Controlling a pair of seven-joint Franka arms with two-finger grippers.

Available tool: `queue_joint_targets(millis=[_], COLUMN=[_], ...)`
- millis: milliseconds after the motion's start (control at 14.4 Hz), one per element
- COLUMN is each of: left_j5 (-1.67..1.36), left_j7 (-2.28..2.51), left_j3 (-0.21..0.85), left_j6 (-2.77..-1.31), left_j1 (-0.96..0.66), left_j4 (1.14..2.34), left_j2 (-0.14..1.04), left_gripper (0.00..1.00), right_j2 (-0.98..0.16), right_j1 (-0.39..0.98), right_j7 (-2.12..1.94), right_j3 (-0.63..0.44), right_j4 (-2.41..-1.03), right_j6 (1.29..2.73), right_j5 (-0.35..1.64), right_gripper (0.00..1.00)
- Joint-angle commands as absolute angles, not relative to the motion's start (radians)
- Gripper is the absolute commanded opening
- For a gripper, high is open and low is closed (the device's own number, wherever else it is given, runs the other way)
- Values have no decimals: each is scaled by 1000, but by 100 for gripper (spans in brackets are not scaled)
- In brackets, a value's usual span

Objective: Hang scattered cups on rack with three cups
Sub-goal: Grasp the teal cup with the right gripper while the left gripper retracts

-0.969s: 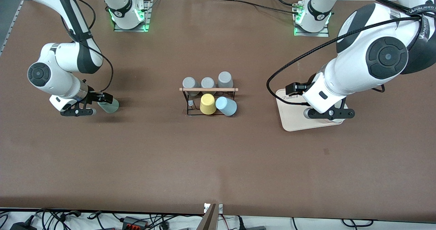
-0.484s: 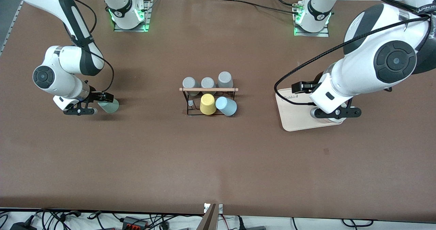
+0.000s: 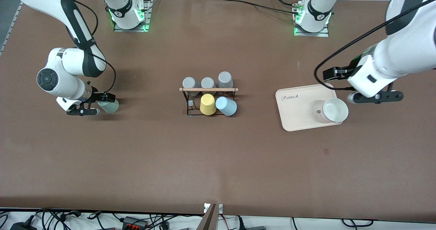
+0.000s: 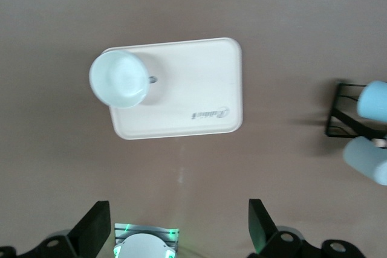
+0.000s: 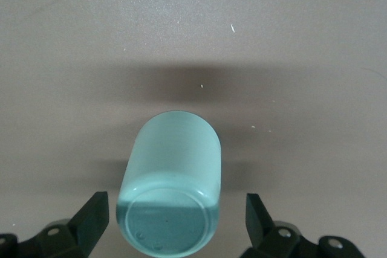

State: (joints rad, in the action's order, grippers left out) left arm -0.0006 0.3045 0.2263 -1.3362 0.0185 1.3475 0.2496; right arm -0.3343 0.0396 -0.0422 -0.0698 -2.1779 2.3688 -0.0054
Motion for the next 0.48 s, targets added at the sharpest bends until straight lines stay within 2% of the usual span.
queue_joint_targets(millis=[0, 138, 277, 415], left_j5=[-23, -28, -28, -15], left_j7=[160, 23, 17, 49], left_j3=[213, 181, 179, 178], left_j6=[-1445, -1482, -1488, -1522], left_j1=[89, 92, 91, 84], left_j4=[1619, 1666, 1625, 1617], left_j2=[63, 37, 61, 51], left_gripper=[100, 100, 100, 100], right_j2=[-344, -345, -345, -342], right_j1=[37, 37, 38, 41], right_j7=[-40, -38, -38, -43], right_j3=[-64, -64, -63, -60], right_j4=[-2175, -2165, -2161, -2126], right_j6=[2382, 2381, 2378, 2372], right_j5=[-21, -21, -21, -20], right_gripper=[85, 59, 37, 26])
